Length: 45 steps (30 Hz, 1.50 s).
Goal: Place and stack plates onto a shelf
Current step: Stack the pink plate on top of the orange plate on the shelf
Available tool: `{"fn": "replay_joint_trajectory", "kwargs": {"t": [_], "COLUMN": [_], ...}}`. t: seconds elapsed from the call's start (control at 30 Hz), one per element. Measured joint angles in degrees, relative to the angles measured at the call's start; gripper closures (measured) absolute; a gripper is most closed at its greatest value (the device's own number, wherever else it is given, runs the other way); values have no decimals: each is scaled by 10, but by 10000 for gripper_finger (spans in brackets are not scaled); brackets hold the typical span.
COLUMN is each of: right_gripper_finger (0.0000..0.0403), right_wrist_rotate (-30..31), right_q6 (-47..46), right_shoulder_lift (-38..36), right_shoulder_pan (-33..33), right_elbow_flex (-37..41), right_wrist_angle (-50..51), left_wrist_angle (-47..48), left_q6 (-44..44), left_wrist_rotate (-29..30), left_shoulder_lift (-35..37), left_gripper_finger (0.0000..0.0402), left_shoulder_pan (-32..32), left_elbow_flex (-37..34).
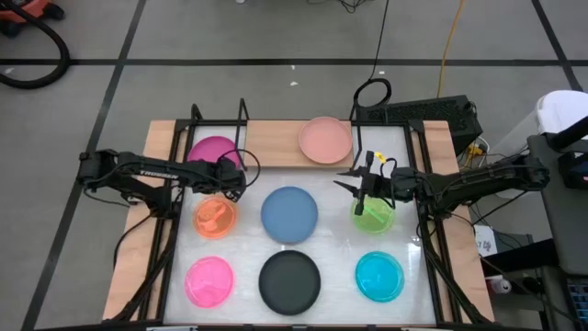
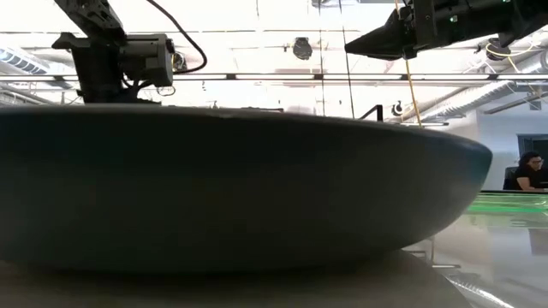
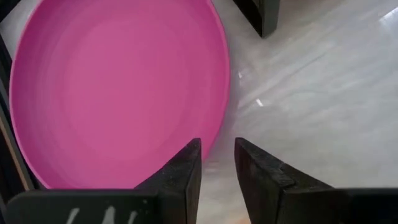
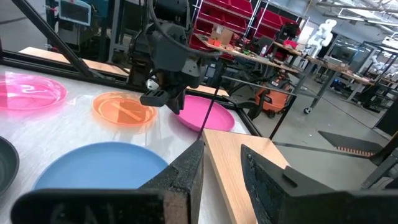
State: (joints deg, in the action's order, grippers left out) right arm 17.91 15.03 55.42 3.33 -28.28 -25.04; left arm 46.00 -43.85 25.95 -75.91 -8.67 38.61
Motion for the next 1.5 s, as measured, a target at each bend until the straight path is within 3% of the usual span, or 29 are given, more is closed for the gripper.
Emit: {"fn": "replay_joint_trajectory", "kwargs": {"t": [0.27, 0.7, 0.93, 1.13, 1.5], "right_gripper_finger": [314, 314, 314, 314, 314], "right_wrist_rotate": [0, 0, 0, 0, 0], "right_q6": [-8, -8, -8, -15, -15], "right_shoulder_lift": [0, 0, 0, 0, 0], "right_shoulder_pan": [0, 0, 0, 0, 0], "right_elbow_flex": [0, 0, 0, 0, 0], "right_wrist_angle": [2, 0, 0, 0, 1], "left_wrist_angle": [-73, -72, -58, 7, 8], "left_q6": [5, -2, 21, 29, 21], "left_wrist_rotate": [-18, -26, -95, -39, -3], "left_shoulder_lift": [-27, -53, -52, -51, -52], "left_gripper_finger": [298, 298, 298, 298, 298], "left_shoulder_pan": [-1, -19, -16, -13, -32], "left_elbow_flex": [-28, -44, 3, 41, 0]}}
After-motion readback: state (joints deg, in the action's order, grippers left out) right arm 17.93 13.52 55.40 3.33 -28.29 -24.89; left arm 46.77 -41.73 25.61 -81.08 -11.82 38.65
